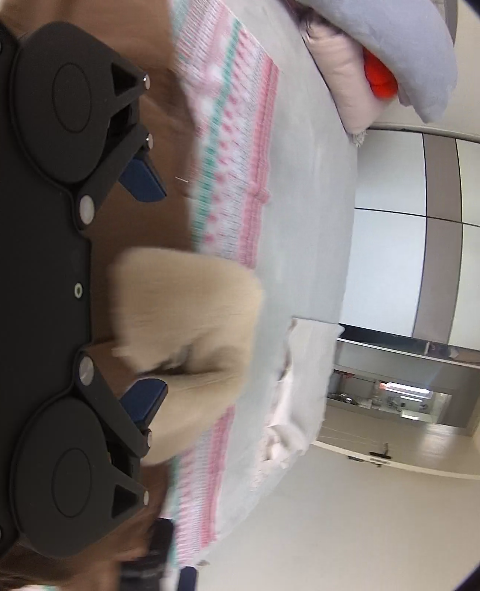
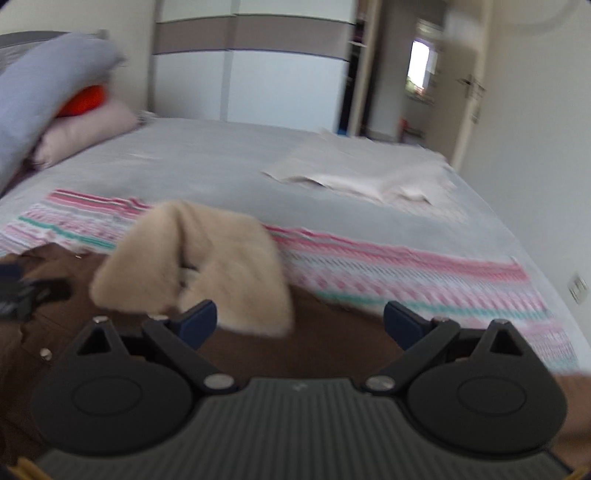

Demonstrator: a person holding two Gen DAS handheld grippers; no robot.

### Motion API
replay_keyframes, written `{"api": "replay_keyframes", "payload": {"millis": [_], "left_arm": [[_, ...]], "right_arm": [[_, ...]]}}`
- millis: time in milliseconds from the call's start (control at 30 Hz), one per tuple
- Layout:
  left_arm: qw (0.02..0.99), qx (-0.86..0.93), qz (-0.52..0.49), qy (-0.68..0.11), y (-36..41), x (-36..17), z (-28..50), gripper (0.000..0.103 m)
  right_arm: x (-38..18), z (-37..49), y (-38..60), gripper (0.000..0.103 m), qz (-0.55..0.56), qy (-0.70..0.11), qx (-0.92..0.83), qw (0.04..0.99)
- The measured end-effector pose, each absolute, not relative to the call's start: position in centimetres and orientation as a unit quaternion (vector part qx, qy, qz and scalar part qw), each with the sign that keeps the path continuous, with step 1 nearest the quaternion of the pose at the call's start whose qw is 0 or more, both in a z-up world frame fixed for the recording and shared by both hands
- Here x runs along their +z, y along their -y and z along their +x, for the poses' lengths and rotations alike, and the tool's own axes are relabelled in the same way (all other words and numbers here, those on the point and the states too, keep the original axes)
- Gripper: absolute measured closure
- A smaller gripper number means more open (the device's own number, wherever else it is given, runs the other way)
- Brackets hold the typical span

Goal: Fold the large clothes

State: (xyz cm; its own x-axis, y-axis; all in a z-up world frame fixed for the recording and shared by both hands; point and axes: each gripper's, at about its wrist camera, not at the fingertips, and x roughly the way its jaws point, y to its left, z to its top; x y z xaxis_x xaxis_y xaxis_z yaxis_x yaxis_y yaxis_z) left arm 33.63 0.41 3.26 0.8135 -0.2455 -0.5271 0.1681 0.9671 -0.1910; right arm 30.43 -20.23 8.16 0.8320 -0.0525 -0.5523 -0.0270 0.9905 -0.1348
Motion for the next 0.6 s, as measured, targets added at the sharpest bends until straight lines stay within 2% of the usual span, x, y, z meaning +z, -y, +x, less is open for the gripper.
{"api": "replay_keyframes", "payload": {"millis": [200, 300, 400, 467, 500, 567, 600], "left_arm": [[0.951, -0.119, -0.137, -0.252, -0.5, -0.7, 42.0, 0.003], [0.941, -0.144, -0.176, -0.250, -0.5, -3.7, 44.3, 0.012], [0.921, -0.173, -0.180, -0.299, -0.4, -6.8, 46.2, 0.038], [0.912, -0.199, -0.198, -0.297, -1.0, -6.6, 46.4, 0.057], [0.912, -0.203, -0.197, -0.298, -1.2, -6.5, 46.5, 0.062], [0.907, -0.223, -0.200, -0.297, -1.7, -6.3, 46.4, 0.074], [0.899, -0.237, -0.218, -0.298, -2.3, -6.1, 46.4, 0.076]], "right_arm": [[6.8, 38.5, 18.9, 0.005, -0.085, -0.257, 0.075, 0.960], [4.4, 42.7, 19.5, 0.006, -0.078, -0.258, 0.103, 0.957], [1.2, 46.0, 19.5, 0.008, -0.101, -0.272, 0.118, 0.950], [-0.9, 47.5, 19.5, 0.012, -0.131, -0.277, 0.128, 0.943], [-1.8, 48.2, 19.7, 0.014, -0.131, -0.279, 0.130, 0.942], [-3.2, 49.8, 20.3, 0.033, -0.103, -0.292, 0.138, 0.941], [-3.6, 50.3, 20.7, 0.054, -0.081, -0.306, 0.152, 0.937]]}}
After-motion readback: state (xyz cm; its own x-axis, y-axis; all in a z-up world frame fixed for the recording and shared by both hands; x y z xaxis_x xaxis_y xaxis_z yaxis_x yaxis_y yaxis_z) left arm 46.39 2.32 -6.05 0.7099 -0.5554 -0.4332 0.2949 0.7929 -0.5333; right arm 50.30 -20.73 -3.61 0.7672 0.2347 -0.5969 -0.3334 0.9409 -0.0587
